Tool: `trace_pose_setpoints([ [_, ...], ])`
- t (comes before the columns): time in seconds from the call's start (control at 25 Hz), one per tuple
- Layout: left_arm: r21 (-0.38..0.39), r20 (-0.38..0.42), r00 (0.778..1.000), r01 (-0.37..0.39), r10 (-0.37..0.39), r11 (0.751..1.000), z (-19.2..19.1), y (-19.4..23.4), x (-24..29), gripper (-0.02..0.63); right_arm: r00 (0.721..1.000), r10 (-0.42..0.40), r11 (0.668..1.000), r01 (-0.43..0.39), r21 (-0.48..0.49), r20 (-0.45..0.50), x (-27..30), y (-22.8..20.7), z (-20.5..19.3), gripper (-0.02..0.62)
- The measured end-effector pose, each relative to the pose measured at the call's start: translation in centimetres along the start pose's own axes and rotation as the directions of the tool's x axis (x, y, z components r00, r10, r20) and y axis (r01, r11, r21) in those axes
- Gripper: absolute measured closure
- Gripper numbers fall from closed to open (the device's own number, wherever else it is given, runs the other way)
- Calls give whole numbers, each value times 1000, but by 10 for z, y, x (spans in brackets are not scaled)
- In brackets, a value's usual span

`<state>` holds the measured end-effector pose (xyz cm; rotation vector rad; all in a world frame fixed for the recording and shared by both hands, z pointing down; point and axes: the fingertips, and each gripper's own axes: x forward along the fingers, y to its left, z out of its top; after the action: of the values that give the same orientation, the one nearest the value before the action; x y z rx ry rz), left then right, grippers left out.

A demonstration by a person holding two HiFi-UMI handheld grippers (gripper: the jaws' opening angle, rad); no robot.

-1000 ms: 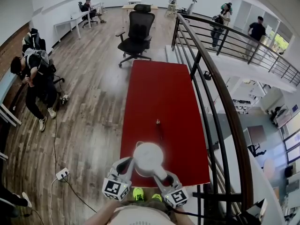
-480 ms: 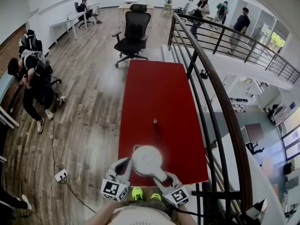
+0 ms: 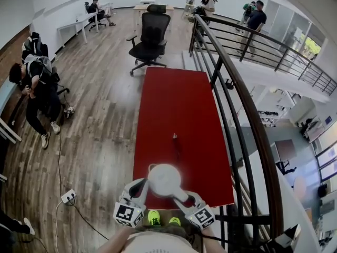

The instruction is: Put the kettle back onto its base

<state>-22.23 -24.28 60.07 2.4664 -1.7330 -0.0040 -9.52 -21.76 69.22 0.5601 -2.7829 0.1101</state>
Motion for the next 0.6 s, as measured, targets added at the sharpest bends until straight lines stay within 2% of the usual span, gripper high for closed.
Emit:
trace_pose_setpoints([
  [0.32,-1,13,1000,12,-12,1000,2,-4,1,603,1000,-10,1000,10,11,16,0,3,1,477],
  [0.52,-4,20,1000,14,-13,1000,8,-5,2,603,1000,-8,1000,8,-29,-10,-1,5,0,474],
  [0.6,1,27,999,19,-19,1000,11,-5,4,603,1000,1,999,-2,-44,-8,-1,9,4,441],
])
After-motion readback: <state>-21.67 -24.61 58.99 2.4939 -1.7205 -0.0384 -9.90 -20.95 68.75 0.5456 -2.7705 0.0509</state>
